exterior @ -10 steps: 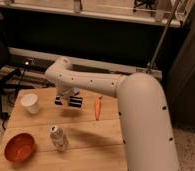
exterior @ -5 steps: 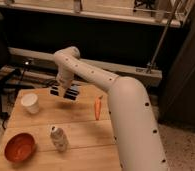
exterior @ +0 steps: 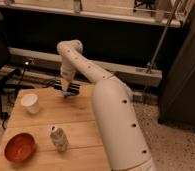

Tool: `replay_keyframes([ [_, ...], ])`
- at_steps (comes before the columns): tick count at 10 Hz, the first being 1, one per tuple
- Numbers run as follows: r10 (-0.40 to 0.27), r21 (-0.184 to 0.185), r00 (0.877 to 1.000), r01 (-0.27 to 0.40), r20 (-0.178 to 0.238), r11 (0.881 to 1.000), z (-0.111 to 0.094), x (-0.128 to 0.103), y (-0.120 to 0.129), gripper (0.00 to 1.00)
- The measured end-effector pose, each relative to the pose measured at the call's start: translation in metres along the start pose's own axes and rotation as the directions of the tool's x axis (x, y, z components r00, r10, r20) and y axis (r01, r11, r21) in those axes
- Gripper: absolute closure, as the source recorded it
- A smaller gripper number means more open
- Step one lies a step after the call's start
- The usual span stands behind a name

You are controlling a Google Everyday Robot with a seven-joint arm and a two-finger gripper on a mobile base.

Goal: Place the eraser on the white sponge

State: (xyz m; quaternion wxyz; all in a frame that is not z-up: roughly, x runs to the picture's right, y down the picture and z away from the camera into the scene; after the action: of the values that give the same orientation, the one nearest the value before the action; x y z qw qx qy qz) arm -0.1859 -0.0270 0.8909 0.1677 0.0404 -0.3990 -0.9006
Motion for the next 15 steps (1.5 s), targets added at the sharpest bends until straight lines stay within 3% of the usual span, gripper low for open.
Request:
replay_keyframes([
  [3,-0.005,-0.003,1.0,0.005,0.026,1.0,0.008,-0.002,0.017,1.0],
  [6,0.013,-0.009,0.999,-0.012,0.038,1.0,0.016,-0.019,0.037,1.0],
  [15,0.011,0.034,0.999,-0.012,0.04,0.999,0.055,-0.029,0.052,1.0],
])
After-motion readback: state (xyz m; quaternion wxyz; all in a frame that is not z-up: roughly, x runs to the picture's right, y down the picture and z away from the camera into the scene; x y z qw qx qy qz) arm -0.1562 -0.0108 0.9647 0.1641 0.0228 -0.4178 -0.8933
